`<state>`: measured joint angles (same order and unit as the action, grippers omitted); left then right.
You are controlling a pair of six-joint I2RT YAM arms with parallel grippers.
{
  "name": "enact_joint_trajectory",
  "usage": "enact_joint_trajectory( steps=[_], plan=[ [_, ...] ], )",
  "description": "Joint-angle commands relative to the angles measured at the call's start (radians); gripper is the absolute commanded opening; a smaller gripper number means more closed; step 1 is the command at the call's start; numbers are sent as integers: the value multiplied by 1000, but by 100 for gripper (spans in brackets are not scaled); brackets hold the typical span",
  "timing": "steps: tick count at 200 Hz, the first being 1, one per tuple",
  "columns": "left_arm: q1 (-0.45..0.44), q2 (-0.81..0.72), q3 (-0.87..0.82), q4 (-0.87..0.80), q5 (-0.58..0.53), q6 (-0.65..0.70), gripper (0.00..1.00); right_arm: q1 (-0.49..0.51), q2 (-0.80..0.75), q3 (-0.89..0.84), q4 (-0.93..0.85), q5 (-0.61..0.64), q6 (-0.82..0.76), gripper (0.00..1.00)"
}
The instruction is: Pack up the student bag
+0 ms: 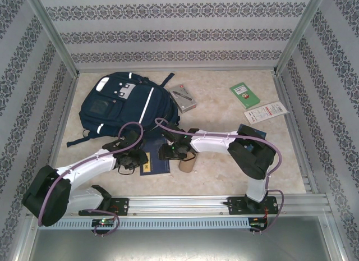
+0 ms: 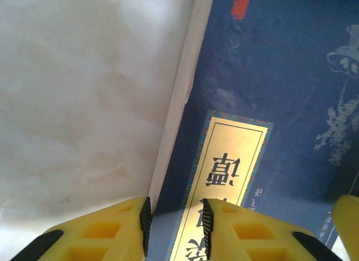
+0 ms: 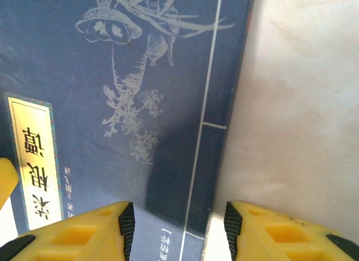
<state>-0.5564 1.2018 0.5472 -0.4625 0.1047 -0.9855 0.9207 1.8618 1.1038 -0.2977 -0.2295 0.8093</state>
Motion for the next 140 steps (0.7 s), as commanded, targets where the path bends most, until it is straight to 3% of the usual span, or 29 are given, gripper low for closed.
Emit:
enact_joint_trajectory(
  steps=[1, 78, 140],
  plan=[
    [-8, 6, 3, 14, 18, 24, 33, 3, 22, -11, -14, -29, -17, 48],
    [-10, 56, -74, 90, 67, -13, 26, 0, 15, -8, 160, -221, 8, 47],
    [-10, 63, -50, 70, 75, 10, 26, -47, -92, -137, 455, -385, 143, 34]
  ],
)
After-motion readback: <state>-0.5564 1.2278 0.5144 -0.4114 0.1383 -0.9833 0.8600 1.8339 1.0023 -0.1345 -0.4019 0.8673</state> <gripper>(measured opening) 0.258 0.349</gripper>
